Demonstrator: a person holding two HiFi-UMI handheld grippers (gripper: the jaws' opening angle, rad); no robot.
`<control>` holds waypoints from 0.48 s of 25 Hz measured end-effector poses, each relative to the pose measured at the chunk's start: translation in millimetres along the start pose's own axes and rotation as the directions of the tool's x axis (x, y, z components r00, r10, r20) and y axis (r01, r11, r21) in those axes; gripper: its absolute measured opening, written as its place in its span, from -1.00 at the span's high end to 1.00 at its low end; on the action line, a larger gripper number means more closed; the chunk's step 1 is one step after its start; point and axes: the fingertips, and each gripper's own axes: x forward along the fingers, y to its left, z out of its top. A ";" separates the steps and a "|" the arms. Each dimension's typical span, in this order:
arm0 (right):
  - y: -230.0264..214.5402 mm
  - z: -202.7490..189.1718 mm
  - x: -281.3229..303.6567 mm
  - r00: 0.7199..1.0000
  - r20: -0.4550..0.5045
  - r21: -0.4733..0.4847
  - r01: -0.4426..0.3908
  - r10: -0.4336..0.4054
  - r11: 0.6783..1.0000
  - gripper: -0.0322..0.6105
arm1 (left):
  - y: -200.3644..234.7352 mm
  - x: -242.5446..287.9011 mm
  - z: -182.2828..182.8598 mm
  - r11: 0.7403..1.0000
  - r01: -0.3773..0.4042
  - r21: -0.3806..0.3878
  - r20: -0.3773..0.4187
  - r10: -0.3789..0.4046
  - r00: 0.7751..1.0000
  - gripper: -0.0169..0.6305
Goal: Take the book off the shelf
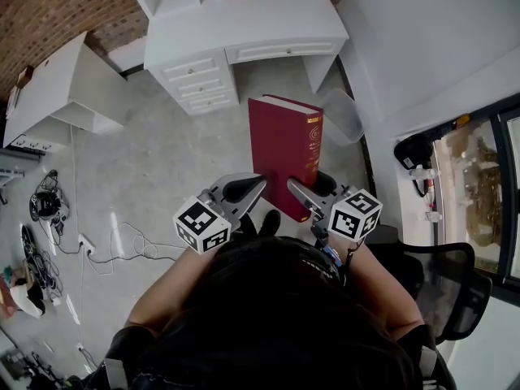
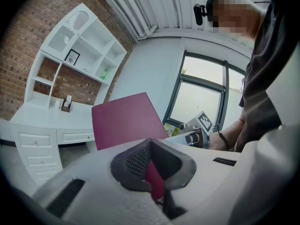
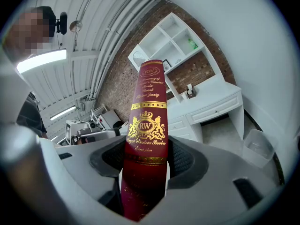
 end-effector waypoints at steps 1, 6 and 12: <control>0.7 -0.4 0.6 1.000 -0.001 -0.001 0.001 -0.001 1.000 0.15 | 0.4 -0.6 0.0 1.000 -0.001 0.002 -0.002 0.001 1.000 0.92; 2.0 -1.2 1.9 1.000 -0.004 -0.001 0.004 -0.004 1.000 0.15 | 0.9 -2.6 1.5 1.000 -0.002 0.002 0.000 0.002 1.000 0.92; 1.0 -2.5 1.8 1.000 -0.008 0.003 0.012 -0.012 1.000 0.15 | -2.1 -3.2 5.3 1.000 0.004 0.009 -0.001 -0.004 1.000 0.92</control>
